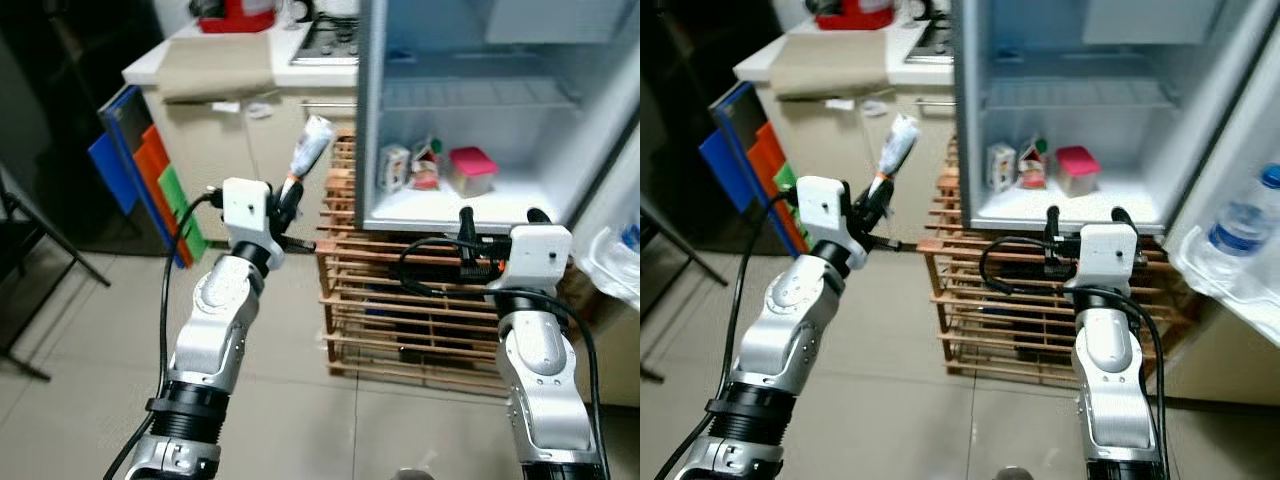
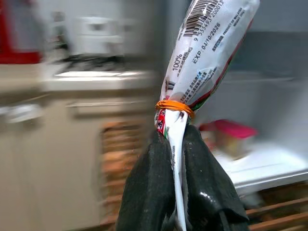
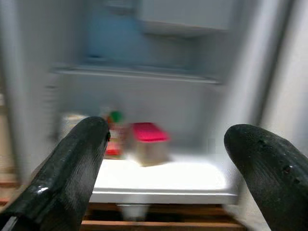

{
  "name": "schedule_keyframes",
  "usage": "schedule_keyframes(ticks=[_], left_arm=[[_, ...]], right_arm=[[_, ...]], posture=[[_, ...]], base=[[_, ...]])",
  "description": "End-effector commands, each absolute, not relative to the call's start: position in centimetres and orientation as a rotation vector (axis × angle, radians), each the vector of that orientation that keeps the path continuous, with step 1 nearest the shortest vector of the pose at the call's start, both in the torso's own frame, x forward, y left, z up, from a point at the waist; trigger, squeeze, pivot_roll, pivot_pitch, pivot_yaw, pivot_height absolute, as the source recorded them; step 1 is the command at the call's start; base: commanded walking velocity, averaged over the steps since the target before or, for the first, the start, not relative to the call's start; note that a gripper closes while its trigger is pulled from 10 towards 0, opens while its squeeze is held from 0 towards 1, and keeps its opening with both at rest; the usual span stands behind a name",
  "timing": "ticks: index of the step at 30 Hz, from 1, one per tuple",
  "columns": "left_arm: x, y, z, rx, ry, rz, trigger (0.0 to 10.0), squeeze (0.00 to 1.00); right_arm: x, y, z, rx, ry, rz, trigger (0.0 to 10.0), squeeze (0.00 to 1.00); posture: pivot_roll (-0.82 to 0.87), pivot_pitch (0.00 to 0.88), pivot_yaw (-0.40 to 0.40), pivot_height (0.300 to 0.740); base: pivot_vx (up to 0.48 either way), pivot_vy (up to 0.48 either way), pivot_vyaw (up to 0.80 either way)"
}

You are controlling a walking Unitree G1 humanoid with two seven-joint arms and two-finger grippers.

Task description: Restocking fridge

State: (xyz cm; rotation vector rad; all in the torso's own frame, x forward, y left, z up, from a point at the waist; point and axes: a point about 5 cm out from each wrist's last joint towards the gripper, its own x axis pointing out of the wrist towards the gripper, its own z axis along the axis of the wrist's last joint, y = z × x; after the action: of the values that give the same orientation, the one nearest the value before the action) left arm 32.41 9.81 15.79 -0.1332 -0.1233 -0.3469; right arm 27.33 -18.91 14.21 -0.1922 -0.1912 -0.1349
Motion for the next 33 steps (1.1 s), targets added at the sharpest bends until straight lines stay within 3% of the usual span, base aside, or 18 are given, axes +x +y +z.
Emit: schedule_keyframes(ticks=[1,11,16,29,33], left_arm=[[32.7,9.3,16.0,-0.128,-0.124,-0.353,10.0,0.0],[32.5,9.9,15.7,-0.179,-0.109,-0.298,10.0,0.0],[32.2,9.6,15.6,-0.198,-0.106,-0.312,10.0,0.0],[32.7,9.1,15.8,-0.17,-0.084,-0.386,10.0,0.0],[32.9,9.0,15.9,-0.165,-0.088,-0.396,10.0,0.0]], right_arm=[[27.8,-19.1,14.9,-0.205,-0.22,-0.137,10.0,0.63],[29.2,-17.7,14.7,-0.215,-0.205,-0.023,10.0,0.64],[29.5,-17.3,14.7,-0.208,-0.208,-0.011,10.0,0.64],[29.2,-17.5,14.3,-0.201,-0.205,-0.052,10.0,0.65],[29.2,-17.4,14.1,-0.199,-0.197,-0.047,10.0,0.64]], posture=[[-0.18,0.0,0.031,0.74],[-0.1,0.0,-0.038,0.74],[-0.1,0.0,-0.032,0.74],[-0.13,0.0,0.018,0.74],[-0.13,0.0,0.024,0.74]], base=[[0.0,0.0,0.0],[0.0,0.0,-0.33],[0.0,0.0,0.0],[0.0,0.0,-0.78],[0.0,0.0,-0.14]])
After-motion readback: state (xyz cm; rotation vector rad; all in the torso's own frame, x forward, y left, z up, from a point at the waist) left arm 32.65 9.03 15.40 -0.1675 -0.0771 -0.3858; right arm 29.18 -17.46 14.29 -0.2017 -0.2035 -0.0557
